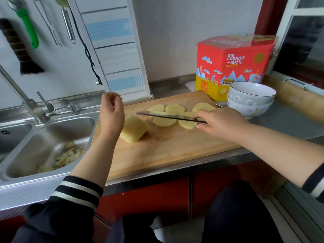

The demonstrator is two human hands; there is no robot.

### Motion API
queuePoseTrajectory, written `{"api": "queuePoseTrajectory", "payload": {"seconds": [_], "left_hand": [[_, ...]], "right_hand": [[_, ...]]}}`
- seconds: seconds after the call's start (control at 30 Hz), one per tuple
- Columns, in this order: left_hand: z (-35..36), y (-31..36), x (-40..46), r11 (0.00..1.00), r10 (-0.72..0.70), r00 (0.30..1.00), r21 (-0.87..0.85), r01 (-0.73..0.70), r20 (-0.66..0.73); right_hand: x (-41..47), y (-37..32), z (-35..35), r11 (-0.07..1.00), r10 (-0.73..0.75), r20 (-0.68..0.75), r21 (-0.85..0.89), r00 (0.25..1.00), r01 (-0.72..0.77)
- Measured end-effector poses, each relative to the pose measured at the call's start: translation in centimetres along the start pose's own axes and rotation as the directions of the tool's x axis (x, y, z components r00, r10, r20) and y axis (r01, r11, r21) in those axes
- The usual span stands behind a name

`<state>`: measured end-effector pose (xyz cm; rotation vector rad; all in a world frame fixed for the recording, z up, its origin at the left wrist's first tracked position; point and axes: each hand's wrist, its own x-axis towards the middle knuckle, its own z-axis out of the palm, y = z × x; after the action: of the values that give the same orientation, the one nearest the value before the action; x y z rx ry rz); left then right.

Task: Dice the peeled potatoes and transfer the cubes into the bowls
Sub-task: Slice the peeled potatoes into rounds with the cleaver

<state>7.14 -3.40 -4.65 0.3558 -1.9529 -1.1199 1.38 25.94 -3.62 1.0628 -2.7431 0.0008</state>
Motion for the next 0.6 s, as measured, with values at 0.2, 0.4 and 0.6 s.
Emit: {"api": "queuePoseTrajectory", "payload": {"seconds": [0.2, 0.4, 0.6], "left_hand": [[1.6, 4.8, -0.3, 0.946, 0.128, 0.868, 0.204, -0.252, 0.480], [3.8, 6.7, -2.1, 0.814, -0.121, 0.489, 0.368, -0.449, 0.864], [5.0, 4.6, -2.6, 0.811, -0.228, 0.415, 0.408, -0.419, 0.881]], "right_hand": [[-1.2, 1.9, 2.3, 0.985, -0.098, -0.131, -0.157, 0.987, 0.077], [-2.2, 2.2, 2.8, 0.975, -0.131, -0.172, -0.201, 0.976, 0.095], [-3.2, 3.1, 3.7, 0.960, -0.211, -0.210, -0.228, 0.955, 0.162]]}}
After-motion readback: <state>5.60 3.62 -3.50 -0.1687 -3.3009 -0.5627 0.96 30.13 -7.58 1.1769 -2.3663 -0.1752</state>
